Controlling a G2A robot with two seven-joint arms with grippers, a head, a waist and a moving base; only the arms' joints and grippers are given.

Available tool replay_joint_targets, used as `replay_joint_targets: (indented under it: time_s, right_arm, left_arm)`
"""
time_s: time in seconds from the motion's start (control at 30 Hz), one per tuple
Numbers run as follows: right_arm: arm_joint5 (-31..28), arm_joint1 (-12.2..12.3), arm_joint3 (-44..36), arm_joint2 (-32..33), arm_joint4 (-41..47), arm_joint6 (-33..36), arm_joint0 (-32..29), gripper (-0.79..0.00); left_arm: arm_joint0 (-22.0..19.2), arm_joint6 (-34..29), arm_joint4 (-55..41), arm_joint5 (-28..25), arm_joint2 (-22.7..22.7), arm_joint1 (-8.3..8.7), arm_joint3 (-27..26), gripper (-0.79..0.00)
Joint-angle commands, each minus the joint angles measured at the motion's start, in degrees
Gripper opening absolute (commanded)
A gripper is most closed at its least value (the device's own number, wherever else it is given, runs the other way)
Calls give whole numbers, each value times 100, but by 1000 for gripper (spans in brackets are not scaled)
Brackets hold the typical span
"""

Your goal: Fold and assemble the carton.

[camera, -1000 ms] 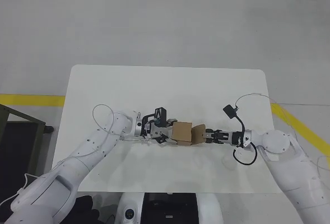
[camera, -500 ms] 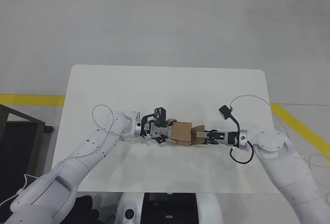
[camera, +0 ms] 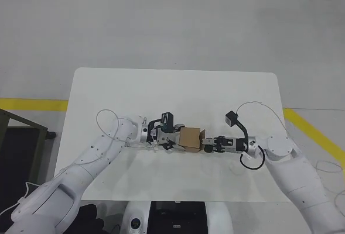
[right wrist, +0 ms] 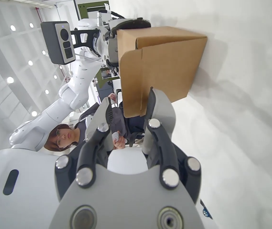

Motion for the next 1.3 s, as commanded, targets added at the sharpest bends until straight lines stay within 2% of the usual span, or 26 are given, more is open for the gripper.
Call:
replay_joint_targets:
  time_s: [0.0, 0.33, 0.47, 0.67, 0.83, 0.9, 1.27]
  right_arm:
    - [-56, -27, 133, -37, 225, 75, 34, -483]
    - [-201, -121, 671, -169, 483, 90, 246, -680]
    - [-209, -140, 730, -193, 503, 110, 285, -686]
    - [-332, -182, 841, -194, 887, 307, 305, -631]
    - [-296, -200, 965, -216, 862, 323, 357, -723]
    - [-269, -209, 996, -224, 880, 299, 362, -785]
    - [-162, -259, 1200, -264, 942, 252, 418, -785]
  left_arm:
    - [-5, -7, 11, -6, -3, 1, 3, -265]
    - [-13, -20, 29, -41, 2, -2, -11, -265]
    - [-36, -32, 34, -46, -2, -5, -21, -265]
    - [-42, -24, 61, -52, -1, -5, -22, -265]
    - [-40, -9, 64, -58, -3, -4, -8, -262]
    - [-43, -10, 69, -56, -1, -4, -9, -265]
    - [-49, 7, 74, -58, 3, -9, 11, -265]
